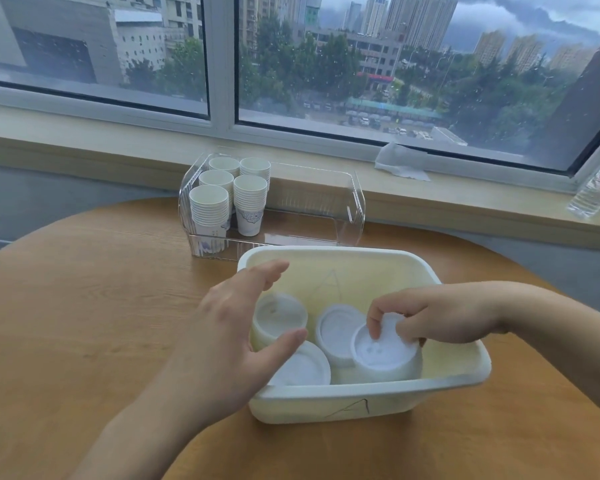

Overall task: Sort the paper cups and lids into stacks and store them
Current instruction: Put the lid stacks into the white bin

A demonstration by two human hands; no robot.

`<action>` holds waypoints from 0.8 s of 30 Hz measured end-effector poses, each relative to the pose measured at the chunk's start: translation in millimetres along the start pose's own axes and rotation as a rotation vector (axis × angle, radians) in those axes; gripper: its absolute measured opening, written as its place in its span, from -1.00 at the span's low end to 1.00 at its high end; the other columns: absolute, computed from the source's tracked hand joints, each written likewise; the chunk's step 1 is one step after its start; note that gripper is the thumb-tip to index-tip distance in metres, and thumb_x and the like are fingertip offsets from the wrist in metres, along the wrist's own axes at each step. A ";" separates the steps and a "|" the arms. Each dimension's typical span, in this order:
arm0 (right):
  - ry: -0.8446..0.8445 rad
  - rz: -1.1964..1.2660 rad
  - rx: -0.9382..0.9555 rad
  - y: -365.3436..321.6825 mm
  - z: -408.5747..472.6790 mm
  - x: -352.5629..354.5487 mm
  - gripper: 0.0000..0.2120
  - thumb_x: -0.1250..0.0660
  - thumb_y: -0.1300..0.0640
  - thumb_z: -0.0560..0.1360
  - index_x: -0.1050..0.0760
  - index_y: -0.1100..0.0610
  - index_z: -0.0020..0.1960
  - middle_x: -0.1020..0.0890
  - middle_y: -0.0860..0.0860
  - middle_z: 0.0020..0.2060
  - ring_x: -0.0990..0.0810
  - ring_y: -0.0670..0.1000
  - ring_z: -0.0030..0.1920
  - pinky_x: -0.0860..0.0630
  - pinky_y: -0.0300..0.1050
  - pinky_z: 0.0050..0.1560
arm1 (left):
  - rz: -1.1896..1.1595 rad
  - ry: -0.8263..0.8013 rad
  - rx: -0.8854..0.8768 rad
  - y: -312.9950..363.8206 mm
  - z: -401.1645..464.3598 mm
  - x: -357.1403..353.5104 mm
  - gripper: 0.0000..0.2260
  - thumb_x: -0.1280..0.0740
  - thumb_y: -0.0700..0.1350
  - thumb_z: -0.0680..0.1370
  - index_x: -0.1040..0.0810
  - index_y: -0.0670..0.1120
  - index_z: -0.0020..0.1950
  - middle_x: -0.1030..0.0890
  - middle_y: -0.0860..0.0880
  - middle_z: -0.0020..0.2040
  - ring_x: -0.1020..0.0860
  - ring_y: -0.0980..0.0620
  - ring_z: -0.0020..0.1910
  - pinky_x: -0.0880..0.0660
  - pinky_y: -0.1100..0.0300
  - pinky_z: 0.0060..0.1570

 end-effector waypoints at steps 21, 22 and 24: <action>0.043 -0.170 0.119 -0.4 36.2 -40.3 -0.60 -0.44 -0.06 0.56 -0.41 -0.29 0.33 -0.50 -0.15 0.35 -0.54 -0.01 0.27 -0.51 0.01 0.35 | -0.013 0.020 0.024 5.5 0.1 3.6 -0.38 -0.32 0.35 0.47 -0.34 0.27 0.51 -0.42 0.46 0.32 -0.37 0.45 0.33 -0.17 0.63 0.25; 0.050 -0.172 0.125 -1.0 35.0 -40.1 -0.60 -0.43 -0.08 0.56 -0.41 -0.33 0.33 -0.50 -0.18 0.33 -0.53 -0.05 0.27 -0.51 -0.02 0.34 | -0.014 0.022 0.023 6.3 0.0 4.5 -0.39 -0.31 0.35 0.47 -0.34 0.26 0.51 -0.42 0.45 0.32 -0.37 0.46 0.33 -0.17 0.62 0.25; 0.070 -0.192 0.119 -1.2 29.9 -36.9 -0.57 -0.41 -0.15 0.57 -0.40 -0.39 0.38 -0.48 -0.24 0.32 -0.51 -0.13 0.29 -0.49 -0.07 0.36 | -0.019 0.024 0.028 7.5 -0.2 7.4 -0.39 -0.29 0.38 0.49 -0.34 0.25 0.52 -0.41 0.46 0.34 -0.35 0.46 0.36 -0.19 0.61 0.26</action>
Point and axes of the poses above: each hand's wrist, its own z-axis towards the middle knuckle, its own x-axis out of the back of the hand, y = z × x, the point moved 4 cm from there along z, towards the middle knuckle
